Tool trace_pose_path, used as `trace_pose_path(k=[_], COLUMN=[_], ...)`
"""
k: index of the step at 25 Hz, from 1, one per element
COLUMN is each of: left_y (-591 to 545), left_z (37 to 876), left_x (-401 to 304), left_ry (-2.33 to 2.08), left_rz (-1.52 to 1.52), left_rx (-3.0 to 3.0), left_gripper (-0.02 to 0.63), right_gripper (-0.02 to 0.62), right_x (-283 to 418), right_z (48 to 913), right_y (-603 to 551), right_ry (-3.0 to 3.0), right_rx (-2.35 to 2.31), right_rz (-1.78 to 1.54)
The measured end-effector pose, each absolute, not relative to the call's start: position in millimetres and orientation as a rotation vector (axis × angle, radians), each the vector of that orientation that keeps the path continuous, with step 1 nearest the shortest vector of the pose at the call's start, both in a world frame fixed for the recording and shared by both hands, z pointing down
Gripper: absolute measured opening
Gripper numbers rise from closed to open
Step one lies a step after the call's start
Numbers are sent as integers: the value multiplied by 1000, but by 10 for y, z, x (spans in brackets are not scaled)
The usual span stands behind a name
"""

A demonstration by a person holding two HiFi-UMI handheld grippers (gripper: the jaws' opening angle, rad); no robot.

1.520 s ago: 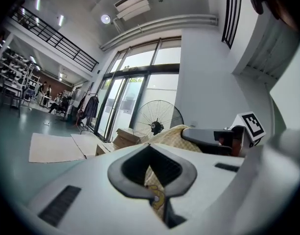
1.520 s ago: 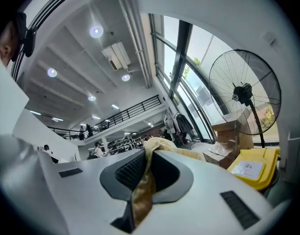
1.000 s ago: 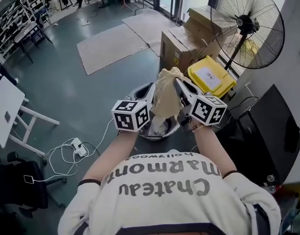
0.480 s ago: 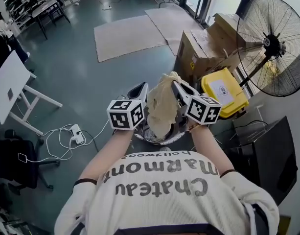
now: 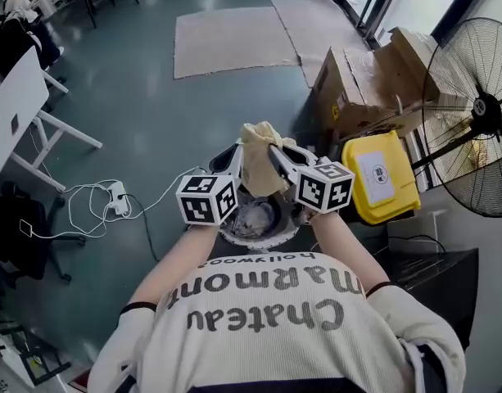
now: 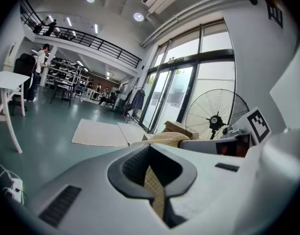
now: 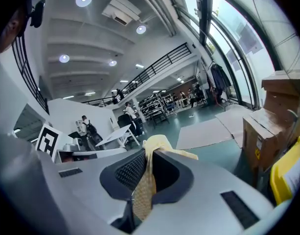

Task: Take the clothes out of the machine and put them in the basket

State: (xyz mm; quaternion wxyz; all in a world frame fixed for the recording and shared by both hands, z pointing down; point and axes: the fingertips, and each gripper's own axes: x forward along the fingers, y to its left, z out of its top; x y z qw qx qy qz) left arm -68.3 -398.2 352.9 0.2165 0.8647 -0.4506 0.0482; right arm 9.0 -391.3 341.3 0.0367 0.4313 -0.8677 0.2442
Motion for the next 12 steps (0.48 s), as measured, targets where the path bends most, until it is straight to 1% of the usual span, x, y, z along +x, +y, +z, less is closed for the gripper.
trace_pose_path(k=[4, 7, 12], left_y=[-3959, -3856, -3706], left_z=[3848, 4133, 4739], left_x=[-598, -628, -796], left_ry=[-1289, -1293, -1339], left_rz=[106, 84, 203], left_rx=[2350, 2301, 2177], left_gripper=[6, 8, 8], right_gripper=[51, 51, 51], right_x=[124, 126, 60], right_z=[3784, 4164, 4800], right_y=[-4000, -4024, -3986], right_ry=[-2666, -2638, -2578], right_rx=[1191, 1142, 1085], right_rz=[782, 870, 1019])
